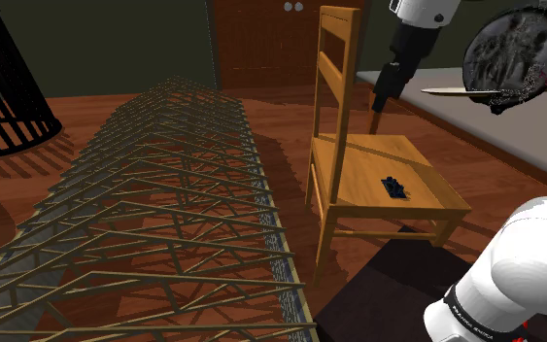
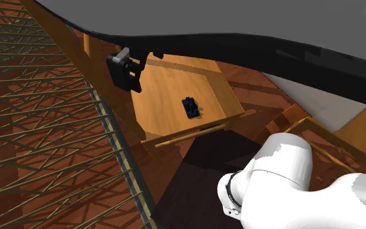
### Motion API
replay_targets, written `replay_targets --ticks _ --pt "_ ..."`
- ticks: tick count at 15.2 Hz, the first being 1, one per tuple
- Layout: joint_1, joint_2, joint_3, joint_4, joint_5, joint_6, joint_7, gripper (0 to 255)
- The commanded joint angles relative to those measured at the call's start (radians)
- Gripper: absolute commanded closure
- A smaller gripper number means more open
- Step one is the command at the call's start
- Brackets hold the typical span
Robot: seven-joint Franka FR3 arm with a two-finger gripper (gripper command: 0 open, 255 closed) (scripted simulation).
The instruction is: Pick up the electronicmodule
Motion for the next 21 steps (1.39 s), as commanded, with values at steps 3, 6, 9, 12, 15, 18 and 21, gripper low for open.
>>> replay_targets --ticks 3,6,9,12,15,18,21 --pt "-0.01 -0.002 -0.011 -0.056 -0.015 0.026 -0.006 0" --pt "-0.027 -0.001 -0.029 -0.136 -0.04 0.067 -0.013 0" --pt "-0.046 0.006 -0.048 -0.211 -0.067 0.11 -0.021 0" --pt "-0.067 0.019 -0.068 -0.283 -0.098 0.154 -0.028 0" --pt "-0.092 0.038 -0.089 -0.35 -0.133 0.202 -0.033 0" --pt "-0.121 0.065 -0.112 -0.412 -0.171 0.254 -0.038 0" --pt "-0.153 0.102 -0.135 -0.468 -0.215 0.31 -0.04 0"
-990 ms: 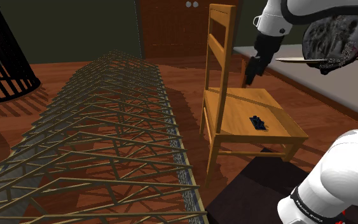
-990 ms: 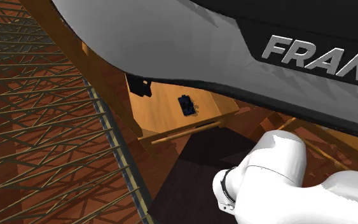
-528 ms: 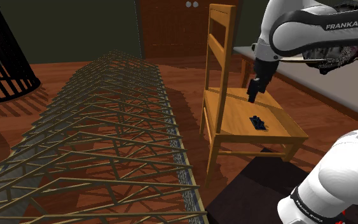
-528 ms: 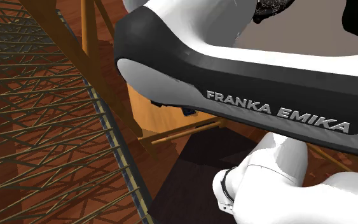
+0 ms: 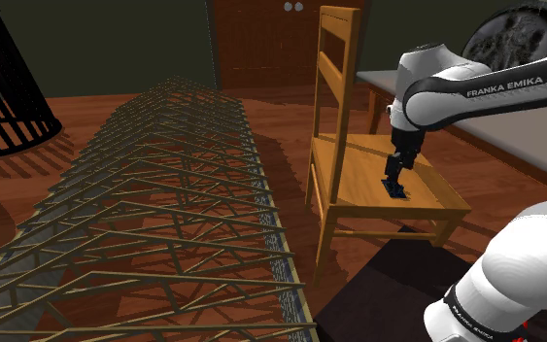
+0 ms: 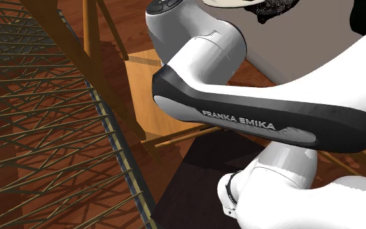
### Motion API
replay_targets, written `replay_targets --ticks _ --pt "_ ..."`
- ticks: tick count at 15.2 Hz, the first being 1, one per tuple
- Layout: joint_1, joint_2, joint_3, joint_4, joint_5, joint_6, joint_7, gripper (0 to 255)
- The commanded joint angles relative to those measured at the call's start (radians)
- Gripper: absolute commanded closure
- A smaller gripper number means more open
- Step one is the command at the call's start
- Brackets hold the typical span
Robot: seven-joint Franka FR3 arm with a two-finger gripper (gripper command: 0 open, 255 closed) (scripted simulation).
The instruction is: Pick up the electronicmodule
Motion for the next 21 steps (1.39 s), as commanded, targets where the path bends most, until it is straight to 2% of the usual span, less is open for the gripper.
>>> replay_targets --ticks 1,8,11,12,21 --pt "-0.023 0.033 -0.018 -0.028 -0.031 0.037 -0.004 0" --pt "-0.03 0.092 -0.03 -0.088 -0.052 0.155 0.016 0" --pt "-0.031 0.098 -0.03 -0.092 -0.054 0.165 0.018 0" --pt "-0.031 0.097 -0.03 -0.093 -0.054 0.165 0.018 255" --pt "-0.031 0.098 -0.03 -0.092 -0.054 0.165 0.018 255"
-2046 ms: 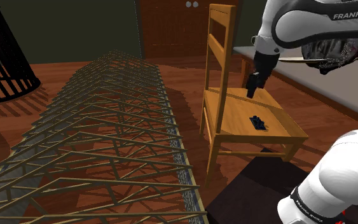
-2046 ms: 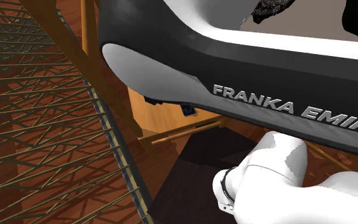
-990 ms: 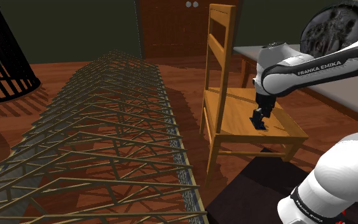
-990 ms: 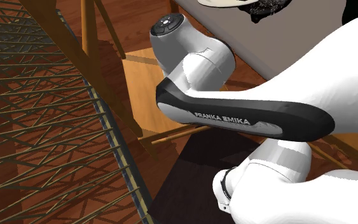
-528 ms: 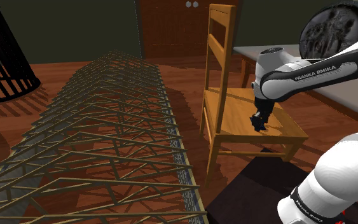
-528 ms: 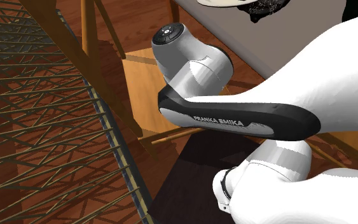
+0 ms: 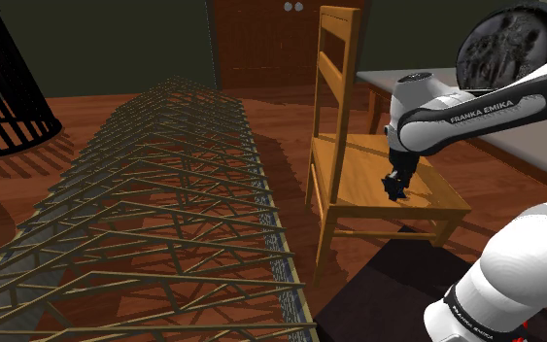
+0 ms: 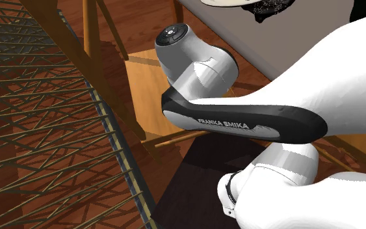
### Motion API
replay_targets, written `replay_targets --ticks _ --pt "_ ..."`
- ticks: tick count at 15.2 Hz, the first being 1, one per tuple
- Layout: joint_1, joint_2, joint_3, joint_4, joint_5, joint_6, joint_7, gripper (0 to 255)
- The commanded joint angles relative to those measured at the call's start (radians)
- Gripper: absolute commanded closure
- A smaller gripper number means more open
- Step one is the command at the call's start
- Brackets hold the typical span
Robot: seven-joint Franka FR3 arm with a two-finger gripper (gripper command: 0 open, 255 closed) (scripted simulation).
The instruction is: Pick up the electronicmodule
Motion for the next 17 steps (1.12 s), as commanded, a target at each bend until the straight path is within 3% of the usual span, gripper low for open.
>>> replay_targets --ticks 1,17 --pt "0.001 -0.009 0.001 0.008 0.003 -0.018 -0.003 255" --pt "0.012 -0.107 0.025 0.141 0.04 -0.246 -0.042 255"
